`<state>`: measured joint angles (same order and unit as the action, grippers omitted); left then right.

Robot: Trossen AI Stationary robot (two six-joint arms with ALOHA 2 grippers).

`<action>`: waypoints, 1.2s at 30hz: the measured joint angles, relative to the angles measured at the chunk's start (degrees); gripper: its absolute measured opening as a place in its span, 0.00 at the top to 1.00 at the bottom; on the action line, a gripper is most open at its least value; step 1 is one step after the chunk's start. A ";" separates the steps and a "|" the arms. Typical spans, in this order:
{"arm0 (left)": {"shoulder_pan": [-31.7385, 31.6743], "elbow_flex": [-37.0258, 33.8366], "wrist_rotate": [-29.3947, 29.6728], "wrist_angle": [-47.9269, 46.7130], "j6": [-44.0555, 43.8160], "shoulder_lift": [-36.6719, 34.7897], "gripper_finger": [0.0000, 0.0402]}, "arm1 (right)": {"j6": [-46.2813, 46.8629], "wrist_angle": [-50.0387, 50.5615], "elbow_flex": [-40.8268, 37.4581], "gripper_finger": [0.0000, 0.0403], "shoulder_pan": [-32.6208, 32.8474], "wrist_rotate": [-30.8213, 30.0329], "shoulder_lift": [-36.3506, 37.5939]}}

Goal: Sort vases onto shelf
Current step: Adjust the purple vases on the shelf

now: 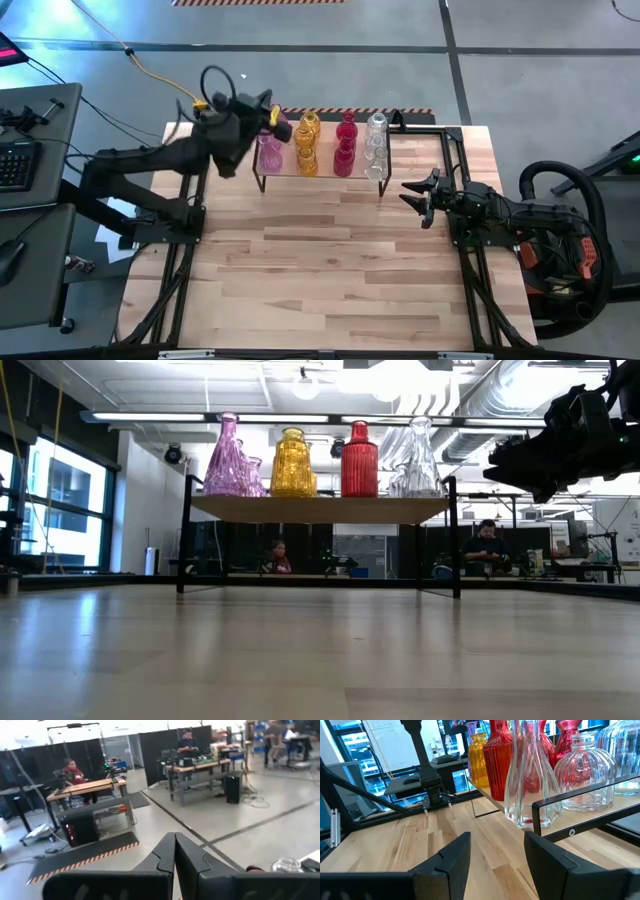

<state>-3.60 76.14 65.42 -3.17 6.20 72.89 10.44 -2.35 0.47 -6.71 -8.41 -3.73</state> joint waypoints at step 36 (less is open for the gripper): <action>-31.38 20.84 -34.22 -25.16 20.56 1.62 0.89 | 0.00 0.01 0.00 0.58 0.00 0.00 0.00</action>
<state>-34.98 96.99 31.20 -28.33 26.76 74.52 10.44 -2.34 0.47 -6.71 -8.41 -3.73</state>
